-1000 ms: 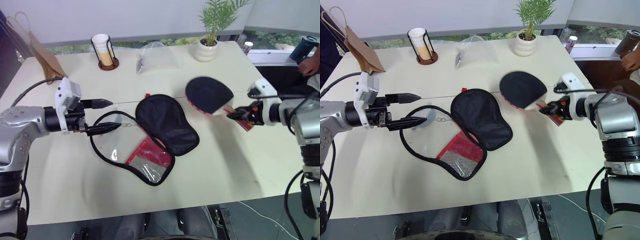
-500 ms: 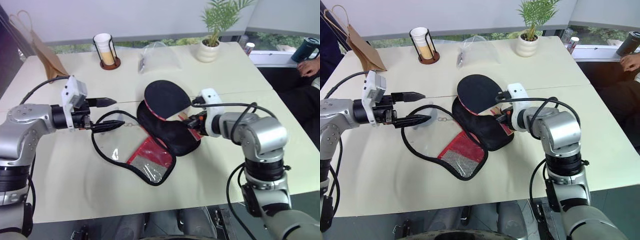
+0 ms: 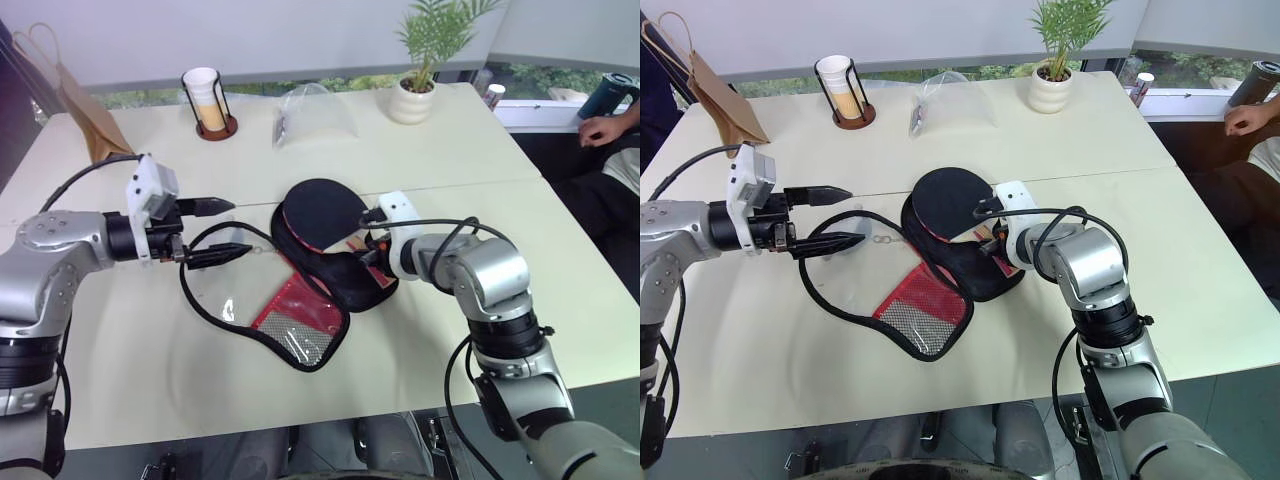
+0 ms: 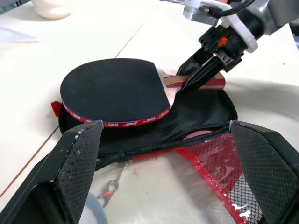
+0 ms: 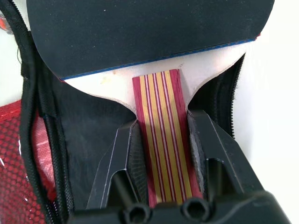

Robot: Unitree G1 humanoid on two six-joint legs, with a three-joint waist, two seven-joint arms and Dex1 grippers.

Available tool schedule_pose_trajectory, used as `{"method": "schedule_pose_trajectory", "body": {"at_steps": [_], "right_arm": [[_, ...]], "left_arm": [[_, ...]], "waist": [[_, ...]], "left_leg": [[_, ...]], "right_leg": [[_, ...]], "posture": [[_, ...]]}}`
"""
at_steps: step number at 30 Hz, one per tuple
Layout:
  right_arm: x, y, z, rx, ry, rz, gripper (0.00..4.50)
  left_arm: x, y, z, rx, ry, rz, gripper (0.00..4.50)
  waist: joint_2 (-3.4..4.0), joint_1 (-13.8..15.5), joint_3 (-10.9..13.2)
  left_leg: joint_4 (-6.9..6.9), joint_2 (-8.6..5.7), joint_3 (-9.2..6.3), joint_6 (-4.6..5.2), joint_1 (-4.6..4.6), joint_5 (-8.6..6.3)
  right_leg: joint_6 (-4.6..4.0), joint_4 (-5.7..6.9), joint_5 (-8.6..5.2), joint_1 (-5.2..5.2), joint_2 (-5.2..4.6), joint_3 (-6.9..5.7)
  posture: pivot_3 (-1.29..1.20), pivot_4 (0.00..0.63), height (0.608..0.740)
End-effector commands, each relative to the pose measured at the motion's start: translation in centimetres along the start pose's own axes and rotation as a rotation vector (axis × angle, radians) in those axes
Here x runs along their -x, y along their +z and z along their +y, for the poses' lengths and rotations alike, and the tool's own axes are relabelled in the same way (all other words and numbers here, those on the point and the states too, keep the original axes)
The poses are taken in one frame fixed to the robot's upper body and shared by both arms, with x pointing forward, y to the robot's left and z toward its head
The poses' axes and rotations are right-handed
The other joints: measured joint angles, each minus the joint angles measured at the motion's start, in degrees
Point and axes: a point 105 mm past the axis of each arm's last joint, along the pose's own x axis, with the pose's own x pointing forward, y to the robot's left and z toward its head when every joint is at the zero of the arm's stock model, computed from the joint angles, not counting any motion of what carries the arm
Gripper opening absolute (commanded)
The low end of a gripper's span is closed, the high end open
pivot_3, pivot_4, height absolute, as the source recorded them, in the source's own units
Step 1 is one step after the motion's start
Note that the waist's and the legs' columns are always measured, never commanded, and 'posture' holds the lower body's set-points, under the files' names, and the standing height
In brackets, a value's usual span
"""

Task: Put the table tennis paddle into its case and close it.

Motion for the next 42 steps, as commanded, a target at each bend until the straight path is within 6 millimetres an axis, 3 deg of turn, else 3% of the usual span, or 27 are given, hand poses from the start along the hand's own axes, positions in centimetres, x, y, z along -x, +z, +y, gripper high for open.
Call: {"method": "schedule_pose_trajectory", "body": {"at_steps": [1,2,9,10,16,20,24,28,31,35,39,42], "right_arm": [[0.3,1.5,0.9,0.042,0.033,-0.065,0.85],[0.2,1.5,1.1,0.043,0.041,-0.064,0.85],[0.1,1.5,1.9,0.051,0.072,-0.06,4.26],[0.2,1.6,1.8,0.054,0.071,-0.064,4.39],[3.8,4.5,0.4,0.145,0.111,-0.199,4.39],[6.0,5.2,-0.7,0.239,0.149,-0.247,4.39],[6.5,5.4,-2.4,0.292,0.125,-0.257,4.39],[6.3,5.9,-3.0,0.319,0.115,-0.274,4.39],[6.2,6.4,-3.0,0.337,0.118,-0.289,4.39],[6.1,6.6,-2.9,0.356,0.129,-0.297,4.39],[6.4,6.5,-3.5,0.37,0.115,-0.289,4.39],[6.6,6.4,-4.0,0.372,0.1,-0.285,4.39]], "left_arm": [[0.7,1.0,0.0,-0.042,0.023,-0.019,4.5],[0.7,1.0,0.0,-0.042,0.026,-0.019,4.5],[0.9,0.9,0.1,-0.042,0.037,-0.016,4.5],[0.9,0.9,0.1,-0.042,0.039,-0.015,4.5],[2.3,0.3,1.0,-0.05,0.092,0.031,4.5],[5.3,-1.2,1.9,-0.069,0.149,0.157,4.5],[9.9,-3.2,3.5,-0.061,0.258,0.288,4.5],[12.9,-4.9,5.2,-0.082,0.362,0.369,4.5],[14.6,-7.6,5.9,-0.118,0.409,0.473,4.5],[13.7,-10.4,5.6,-0.119,0.385,0.485,4.5],[8.7,-12.0,3.9,-0.086,0.269,0.379,4.5],[5.3,-11.4,2.5,-0.069,0.179,0.296,4.5]], "waist": [[0.0,0.0,0.0],[0.0,-0.1,0.0],[0.0,0.0,0.0],[0.0,0.0,0.0],[0.01,0.0,0.0],[0.0,-0.1,0.0],[0.01,-0.3,0.0],[0.01,0.0,0.0],[0.01,0.2,0.0],[0.01,0.4,0.0],[-0.02,0.5,0.0],[-0.13,0.3,0.0]], "left_leg": [[0.0,0.0,0.0,0.0,0.0,0.0],[0.0,0.0,0.0,0.0,0.0,0.0],[0.0,0.01,0.0,0.0,0.01,0.0],[0.0,0.01,0.0,0.0,0.01,0.0],[0.01,0.01,0.0,0.0,0.01,0.0],[-0.02,0.03,0.0,0.01,0.02,-0.01],[-0.08,0.1,0.06,0.02,0.04,-0.01],[-0.08,0.1,0.08,0.02,0.05,-0.02],[-0.08,0.08,0.08,0.02,0.03,-0.02],[-0.08,0.07,0.09,0.01,0.02,-0.02],[-0.06,0.03,0.07,0.01,0.0,-0.03],[-0.04,0.05,0.05,0.01,-0.02,-0.03]], "right_leg": [[0.0,0.0,0.0,0.0,0.0,0.0],[0.0,0.0,0.0,0.0,0.0,0.0],[0.0,0.0,0.0,0.01,0.02,0.0],[0.0,0.0,0.0,0.01,0.02,0.0],[0.0,0.0,0.0,0.01,0.01,0.0],[0.0,-0.04,-0.01,0.02,0.02,-0.04],[-0.02,-0.06,-0.03,0.0,0.03,-0.04],[-0.08,-0.07,-0.06,0.0,-0.03,-0.04],[-0.07,-0.09,-0.05,0.0,-0.08,-0.05],[-0.01,-0.11,-0.02,0.01,-0.14,-0.04],[0.0,-0.1,-0.01,0.02,-0.14,-0.05],[0.0,-0.1,0.0,0.01,-0.14,-0.05]], "posture": [[0.0,0.15,0.74],[0.0,0.15,0.74],[0.0,0.15,0.74],[0.0,0.15,0.74],[0.0,0.15,0.74],[0.0,0.15,0.74],[0.0,0.15,0.74],[0.0,0.15,0.74],[0.0,0.15,0.74],[0.0,0.15,0.74],[0.0,0.15,0.74],[0.0,0.15,0.74]]}}
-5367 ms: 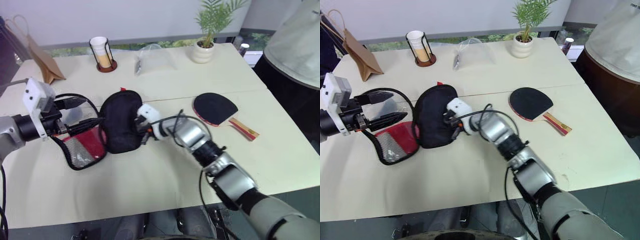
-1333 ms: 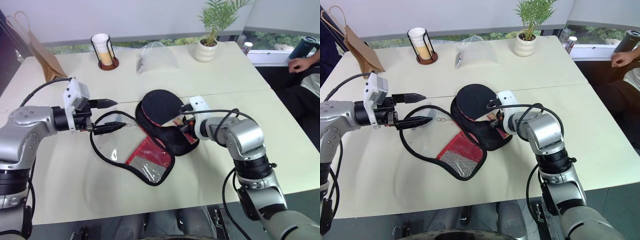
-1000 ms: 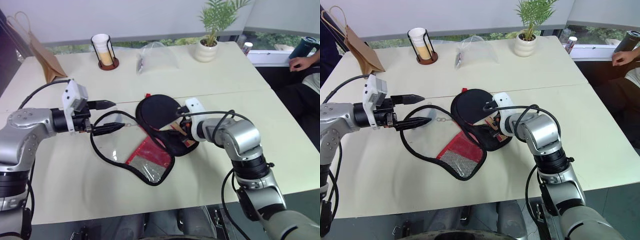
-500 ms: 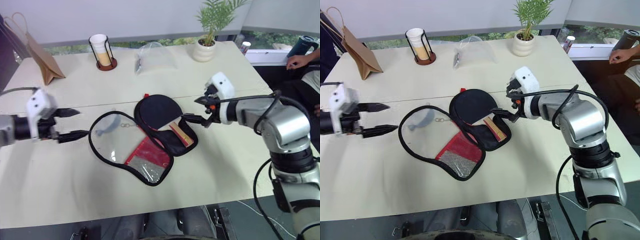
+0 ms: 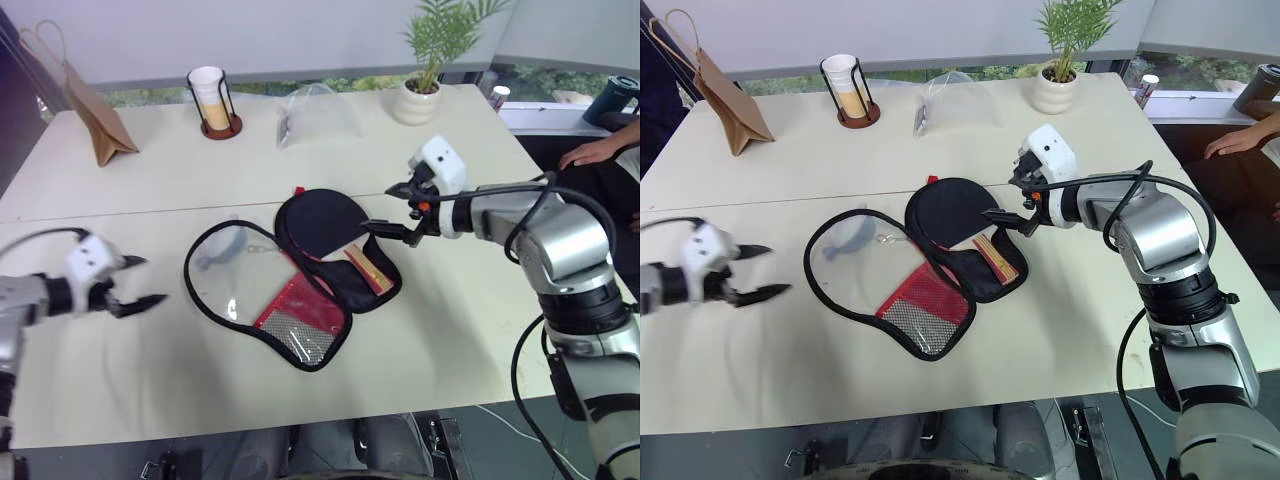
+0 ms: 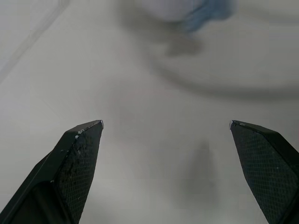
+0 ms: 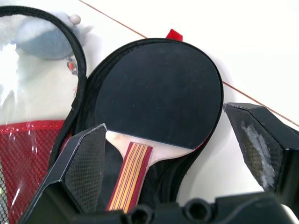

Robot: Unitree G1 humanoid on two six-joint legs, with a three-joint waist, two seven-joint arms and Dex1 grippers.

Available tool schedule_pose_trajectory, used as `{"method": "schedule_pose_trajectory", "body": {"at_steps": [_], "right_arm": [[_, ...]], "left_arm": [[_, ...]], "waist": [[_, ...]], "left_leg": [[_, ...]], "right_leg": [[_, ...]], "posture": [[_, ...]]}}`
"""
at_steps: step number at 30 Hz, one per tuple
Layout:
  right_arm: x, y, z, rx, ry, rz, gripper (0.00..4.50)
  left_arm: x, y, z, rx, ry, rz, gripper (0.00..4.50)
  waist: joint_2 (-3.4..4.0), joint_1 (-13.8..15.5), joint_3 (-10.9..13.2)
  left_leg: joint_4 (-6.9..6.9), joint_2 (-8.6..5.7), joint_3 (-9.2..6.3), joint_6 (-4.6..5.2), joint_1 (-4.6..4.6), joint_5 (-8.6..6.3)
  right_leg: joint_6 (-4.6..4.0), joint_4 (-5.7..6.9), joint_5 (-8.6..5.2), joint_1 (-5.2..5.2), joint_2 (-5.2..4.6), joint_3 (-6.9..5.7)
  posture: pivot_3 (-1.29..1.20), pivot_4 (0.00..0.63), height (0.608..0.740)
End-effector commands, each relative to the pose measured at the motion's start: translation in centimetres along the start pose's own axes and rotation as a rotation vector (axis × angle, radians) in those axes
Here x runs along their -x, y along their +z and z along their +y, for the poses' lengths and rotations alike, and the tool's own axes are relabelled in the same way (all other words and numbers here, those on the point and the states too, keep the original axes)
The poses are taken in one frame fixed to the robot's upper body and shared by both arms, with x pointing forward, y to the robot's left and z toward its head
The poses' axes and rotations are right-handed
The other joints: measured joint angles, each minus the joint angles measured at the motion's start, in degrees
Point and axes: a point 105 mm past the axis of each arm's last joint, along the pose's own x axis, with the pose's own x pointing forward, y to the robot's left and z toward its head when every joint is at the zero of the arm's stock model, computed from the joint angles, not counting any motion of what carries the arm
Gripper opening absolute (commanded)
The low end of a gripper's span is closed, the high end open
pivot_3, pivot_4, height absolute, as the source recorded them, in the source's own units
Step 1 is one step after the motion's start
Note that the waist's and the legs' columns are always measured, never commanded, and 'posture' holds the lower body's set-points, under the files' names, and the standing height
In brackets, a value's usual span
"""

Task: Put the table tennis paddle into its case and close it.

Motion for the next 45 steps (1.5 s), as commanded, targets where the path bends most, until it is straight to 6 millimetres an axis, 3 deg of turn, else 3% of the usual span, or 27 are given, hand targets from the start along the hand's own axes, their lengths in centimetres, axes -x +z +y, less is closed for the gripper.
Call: {"method": "schedule_pose_trajectory", "body": {"at_steps": [1,6,11,14,19,22,26,32,37,41,45], "right_arm": [[1.2,1.0,-1.1,0.039,-0.047,-0.022,4.39],[1.8,0.8,-1.7,0.034,-0.079,-0.017,4.39],[2.6,0.8,-2.7,0.028,-0.13,-0.024,4.39],[3.5,1.1,-3.9,0.024,-0.193,-0.036,4.39],[5.7,2.0,-5.9,0.016,-0.295,-0.06,4.39],[6.6,2.1,-6.6,0.01,-0.329,-0.059,4.39],[6.4,1.0,-6.0,-0.04,-0.285,-0.029,4.39],[3.9,-1.5,-2.7,-0.243,-0.036,0.002,4.39],[1.7,-3.4,-1.3,-0.406,0.122,0.039,4.39],[0.3,-4.9,-0.8,-0.453,0.185,0.087,4.39],[-0.8,-5.7,-0.1,-0.469,0.246,0.112,4.39]], "left_arm": [[-2.0,3.8,-1.7,-0.042,-0.091,-0.118,4.5],[-4.3,7.7,-4.8,-0.039,-0.279,-0.22,4.5],[-6.3,12.4,-5.0,-0.016,-0.36,-0.356,4.5],[-8.4,14.9,-5.3,-0.027,-0.397,-0.419,4.5],[-14.0,18.3,-6.2,-0.068,-0.407,-0.472,4.5],[-17.5,19.4,-6.6,-0.104,-0.365,-0.448,4.5],[-19.8,18.5,-7.4,-0.189,-0.366,-0.371,4.5],[-18.2,19.2,-6.5,-0.165,-0.388,-0.44,4.5],[-13.9,20.0,-4.8,-0.124,-0.363,-0.531,4.5],[-10.1,19.4,-4.6,-0.11,-0.353,-0.54,4.5],[-7.4,18.4,-4.3,-0.095,-0.295,-0.515,4.5]], "waist": [[0.0,-0.1,0.0],[0.0,-0.1,0.0],[0.0,0.1,0.0],[0.0,0.2,0.0],[-0.02,0.2,0.0],[-0.04,0.3,0.0],[-0.07,-0.4,0.0],[-0.07,-0.2,0.0],[-0.06,-0.1,0.0],[-0.05,-0.3,0.0],[-0.04,-0.3,0.1]], "left_leg": [[0.0,0.0,0.0,0.0,0.0,0.0],[0.0,0.01,0.0,0.0,0.01,0.0],[0.04,0.0,0.0,0.01,0.02,0.01],[0.26,-0.03,-0.05,0.05,0.01,-0.01],[0.56,-0.08,-0.05,0.19,-0.03,-0.09],[0.64,-0.09,-0.05,0.24,-0.04,-0.12],[0.65,-0.06,-0.01,0.31,-0.05,-0.17],[0.68,-0.02,-0.04,0.33,-0.09,-0.17],[0.73,-0.05,-0.06,0.34,-0.1,-0.18],[0.71,-0.05,-0.07,0.34,-0.1,-0.19],[0.71,-0.05,-0.08,0.34,-0.1,-0.19]], "right_leg": [[0.0,0.01,0.0,-0.01,0.0,0.0],[0.0,0.03,0.0,0.0,0.02,0.01],[0.0,0.05,0.0,0.02,0.09,-0.02],[0.02,0.04,0.0,0.18,0.07,-0.15],[0.07,0.04,0.03,0.31,0.06,-0.2],[0.09,0.03,0.04,0.34,0.06,-0.22],[0.11,0.05,0.03,0.3,0.07,-0.2],[0.11,0.09,0.03,0.26,0.1,-0.2],[0.12,0.11,0.04,0.27,0.07,-0.2],[0.12,0.1,0.04,0.27,0.08,-0.19],[0.12,0.12,0.04,0.25,0.08,-0.18]], "posture": [[0.0,0.15,0.74],[0.0,0.15,0.74],[0.0,0.15,0.74],[0.0,0.15,0.74],[0.0,0.15,0.74],[0.0,0.15,0.74],[0.0,0.15,0.74],[0.0,0.15,0.74],[0.0,0.15,0.74],[0.0,0.15,0.74],[0.0,0.15,0.74]]}}
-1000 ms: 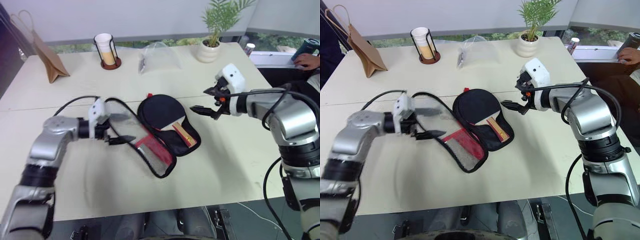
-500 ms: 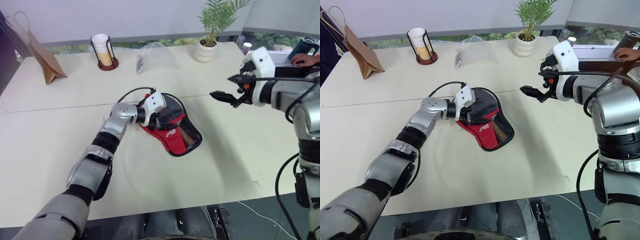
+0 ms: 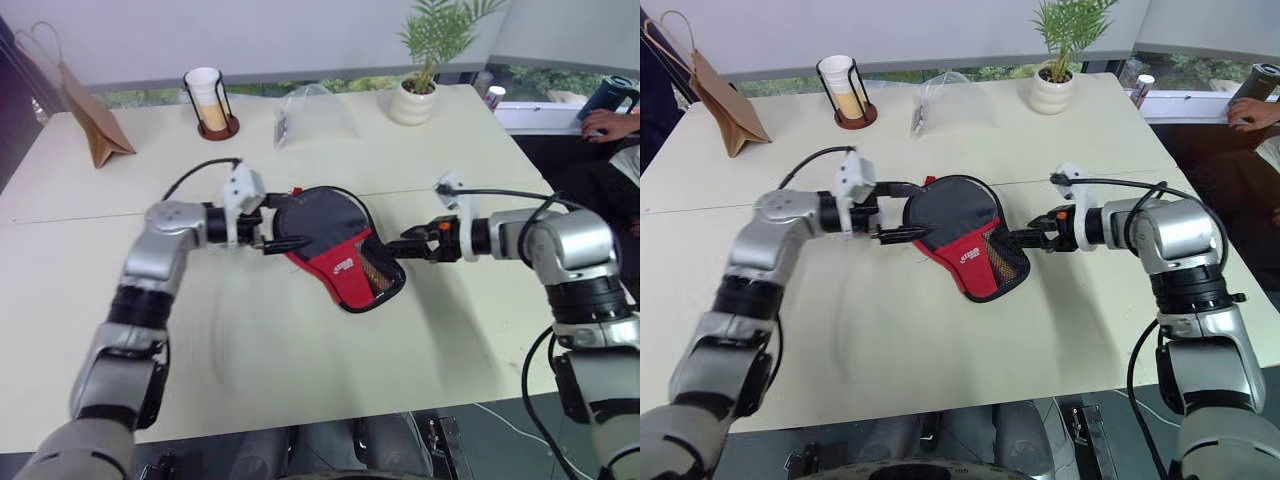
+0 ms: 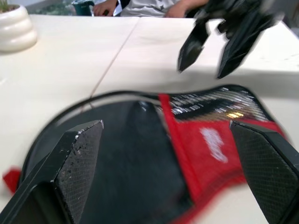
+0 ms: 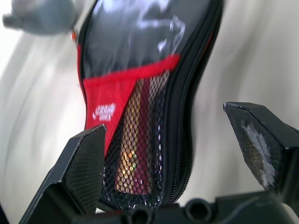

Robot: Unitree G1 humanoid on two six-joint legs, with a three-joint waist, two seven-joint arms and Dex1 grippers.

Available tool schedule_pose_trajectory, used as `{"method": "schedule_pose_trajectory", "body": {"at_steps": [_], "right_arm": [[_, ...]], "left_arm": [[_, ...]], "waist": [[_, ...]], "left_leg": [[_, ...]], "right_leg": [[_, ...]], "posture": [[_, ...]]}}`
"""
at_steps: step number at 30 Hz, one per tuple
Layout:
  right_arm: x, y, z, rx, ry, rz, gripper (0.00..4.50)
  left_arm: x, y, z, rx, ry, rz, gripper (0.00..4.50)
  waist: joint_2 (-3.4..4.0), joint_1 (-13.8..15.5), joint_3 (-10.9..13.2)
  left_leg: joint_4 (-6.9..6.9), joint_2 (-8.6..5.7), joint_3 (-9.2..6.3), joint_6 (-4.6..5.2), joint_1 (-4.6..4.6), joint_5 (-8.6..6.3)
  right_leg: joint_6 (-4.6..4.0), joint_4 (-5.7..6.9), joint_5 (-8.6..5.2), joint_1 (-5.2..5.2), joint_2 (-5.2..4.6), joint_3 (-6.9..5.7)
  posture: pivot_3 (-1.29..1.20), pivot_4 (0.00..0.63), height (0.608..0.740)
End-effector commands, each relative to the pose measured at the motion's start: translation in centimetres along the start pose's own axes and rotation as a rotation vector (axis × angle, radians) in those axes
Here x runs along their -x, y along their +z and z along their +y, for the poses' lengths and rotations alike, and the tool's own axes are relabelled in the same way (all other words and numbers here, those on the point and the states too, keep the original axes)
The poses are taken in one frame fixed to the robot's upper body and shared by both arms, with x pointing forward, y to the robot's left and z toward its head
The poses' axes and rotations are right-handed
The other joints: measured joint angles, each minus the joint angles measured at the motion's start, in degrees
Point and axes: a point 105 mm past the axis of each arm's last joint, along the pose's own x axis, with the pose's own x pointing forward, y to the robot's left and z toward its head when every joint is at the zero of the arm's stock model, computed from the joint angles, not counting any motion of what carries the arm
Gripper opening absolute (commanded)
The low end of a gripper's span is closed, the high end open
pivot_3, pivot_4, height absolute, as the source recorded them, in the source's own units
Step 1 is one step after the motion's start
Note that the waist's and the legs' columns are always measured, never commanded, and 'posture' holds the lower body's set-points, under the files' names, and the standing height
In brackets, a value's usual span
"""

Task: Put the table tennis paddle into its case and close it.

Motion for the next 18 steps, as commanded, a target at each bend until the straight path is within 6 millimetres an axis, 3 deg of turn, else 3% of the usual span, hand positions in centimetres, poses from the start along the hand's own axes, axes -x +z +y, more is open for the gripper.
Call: {"method": "schedule_pose_trajectory", "body": {"at_steps": [1,9,18], "right_arm": [[-0.9,0.6,0.5,0.032,0.057,-0.006,4.39],[-3.3,-0.8,-0.2,-0.019,0.116,0.046,4.39],[-3.7,-1.5,-2.1,-0.077,0.096,0.067,4.39]], "left_arm": [[2.3,2.1,-0.3,-0.043,0.062,-0.029,4.5],[4.6,1.9,-1.5,-0.016,0.161,-0.006,4.5],[4.6,1.5,-2.1,-0.012,0.194,-0.002,4.5]], "waist": [[0.0,0.0,0.0],[0.0,0.1,0.0],[0.0,-0.1,0.0]], "left_leg": [[0.0,0.0,-0.01,0.0,0.0,0.0],[0.02,-0.02,0.01,-0.01,0.01,0.0],[0.01,0.03,0.0,-0.07,0.18,0.03]], "right_leg": [[0.0,0.0,0.0,0.0,0.0,0.0],[-0.01,-0.03,0.0,0.04,0.0,0.0],[-0.03,0.0,0.0,0.17,0.07,0.01]], "posture": [[0.0,0.15,0.74],[0.0,0.15,0.74],[0.0,0.15,0.74]]}}
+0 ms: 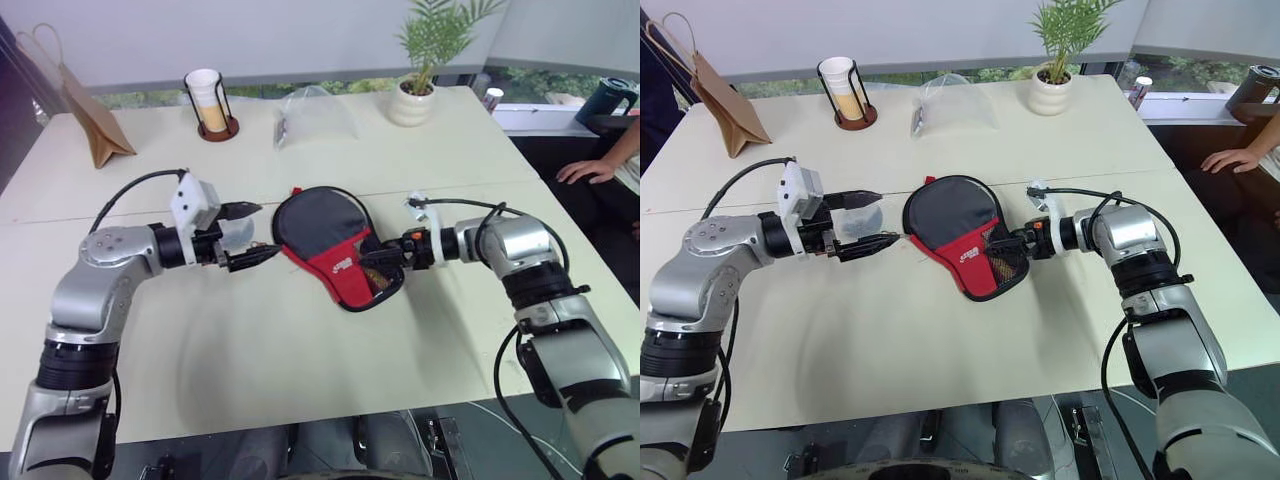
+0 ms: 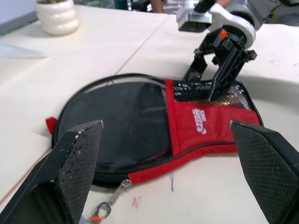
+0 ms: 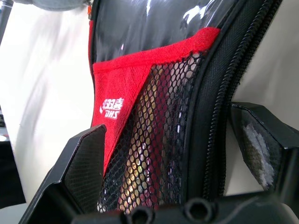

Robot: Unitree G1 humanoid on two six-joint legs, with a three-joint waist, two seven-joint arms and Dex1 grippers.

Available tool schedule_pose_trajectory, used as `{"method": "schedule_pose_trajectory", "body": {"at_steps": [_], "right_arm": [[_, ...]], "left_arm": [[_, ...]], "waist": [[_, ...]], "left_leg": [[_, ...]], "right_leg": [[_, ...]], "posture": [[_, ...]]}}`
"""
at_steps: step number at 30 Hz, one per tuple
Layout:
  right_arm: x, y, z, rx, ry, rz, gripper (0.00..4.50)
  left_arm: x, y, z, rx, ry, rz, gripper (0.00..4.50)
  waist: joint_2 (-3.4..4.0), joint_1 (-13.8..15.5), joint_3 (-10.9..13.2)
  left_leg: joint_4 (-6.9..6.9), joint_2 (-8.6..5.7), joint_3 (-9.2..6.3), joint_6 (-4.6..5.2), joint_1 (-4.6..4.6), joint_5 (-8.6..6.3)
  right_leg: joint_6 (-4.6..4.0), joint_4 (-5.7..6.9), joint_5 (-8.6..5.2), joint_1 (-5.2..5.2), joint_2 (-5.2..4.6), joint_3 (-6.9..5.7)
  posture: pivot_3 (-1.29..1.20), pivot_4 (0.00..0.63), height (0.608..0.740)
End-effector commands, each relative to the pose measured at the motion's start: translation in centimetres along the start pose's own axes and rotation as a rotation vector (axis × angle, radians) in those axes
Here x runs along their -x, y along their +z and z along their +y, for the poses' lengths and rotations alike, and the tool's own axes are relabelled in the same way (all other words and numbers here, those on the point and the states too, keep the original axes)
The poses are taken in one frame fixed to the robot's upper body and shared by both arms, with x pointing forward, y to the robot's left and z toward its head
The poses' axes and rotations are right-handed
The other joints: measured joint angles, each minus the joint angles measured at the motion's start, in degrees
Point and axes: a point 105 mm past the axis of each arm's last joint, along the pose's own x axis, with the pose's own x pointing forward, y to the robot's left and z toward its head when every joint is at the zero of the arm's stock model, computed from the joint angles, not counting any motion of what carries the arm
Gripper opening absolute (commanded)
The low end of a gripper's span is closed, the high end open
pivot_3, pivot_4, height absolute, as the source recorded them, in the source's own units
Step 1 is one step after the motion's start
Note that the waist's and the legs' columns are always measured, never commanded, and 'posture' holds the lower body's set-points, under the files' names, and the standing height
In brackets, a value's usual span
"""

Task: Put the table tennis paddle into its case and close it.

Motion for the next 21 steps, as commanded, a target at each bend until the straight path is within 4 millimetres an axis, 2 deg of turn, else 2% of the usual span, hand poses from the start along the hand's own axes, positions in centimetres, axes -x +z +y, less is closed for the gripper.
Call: {"method": "schedule_pose_trajectory", "body": {"at_steps": [1,2,5,11,12,18,21], "right_arm": [[0.2,-0.7,-1.3,-0.023,-0.052,0.03,4.39],[0.2,-0.8,-1.4,-0.025,-0.05,0.033,4.39],[-0.2,-1.3,-1.4,-0.031,-0.042,0.051,3.58],[-1.1,-2.7,-0.9,-0.048,-0.008,0.097,0.42],[-1.1,-3.0,-0.7,-0.058,-0.002,0.104,0.04],[-1.2,-5.0,0.4,-0.15,0.01,0.146,0.04],[-0.8,-6.4,2.4,-0.215,0.03,0.163,0.04]], "left_arm": [[0.3,0.8,-0.2,-0.039,0.014,-0.02,4.5],[0.3,0.8,-0.2,-0.04,0.015,-0.02,4.5],[0.2,0.8,-0.2,-0.042,0.02,-0.024,4.5],[0.1,1.0,-0.1,-0.05,0.024,-0.027,4.5],[0.0,1.1,-0.1,-0.051,0.024,-0.028,4.5],[0.0,1.2,-0.2,-0.055,0.023,-0.031,4.5],[0.0,1.1,-0.3,-0.058,0.02,-0.027,4.5]], "waist": [[0.0,0.1,0.0],[-0.01,0.1,0.0],[-0.02,0.3,0.0],[-0.01,0.2,0.0],[-0.01,0.2,0.0],[-0.02,0.3,0.0],[-0.02,0.6,-0.1]], "left_leg": [[0.0,0.0,0.0,-0.01,0.01,0.01],[0.0,0.0,-0.01,-0.02,0.0,0.01],[0.02,-0.01,-0.01,-0.04,0.0,0.02],[-0.05,-0.02,-0.02,-0.04,0.0,0.02],[-0.07,-0.02,-0.02,-0.04,0.0,0.02],[-0.08,-0.02,-0.03,-0.05,0.0,0.01],[-0.09,-0.02,-0.07,-0.04,-0.01,0.01]], "right_leg": [[0.0,0.0,0.0,0.01,0.0,0.0],[0.0,0.0,0.0,0.02,0.0,0.0],[0.0,-0.01,0.0,0.04,-0.01,0.0],[-0.01,-0.01,0.0,0.0,-0.02,0.0],[-0.01,-0.01,0.0,-0.01,-0.02,0.0],[-0.01,-0.01,-0.01,-0.01,-0.02,0.0],[-0.02,-0.02,-0.01,0.0,-0.03,-0.01]], "posture": [[0.0,0.15,0.74],[0.0,0.15,0.74],[0.0,0.15,0.74],[0.0,0.15,0.74],[0.0,0.15,0.74],[0.0,0.15,0.74],[0.0,0.15,0.74]]}}
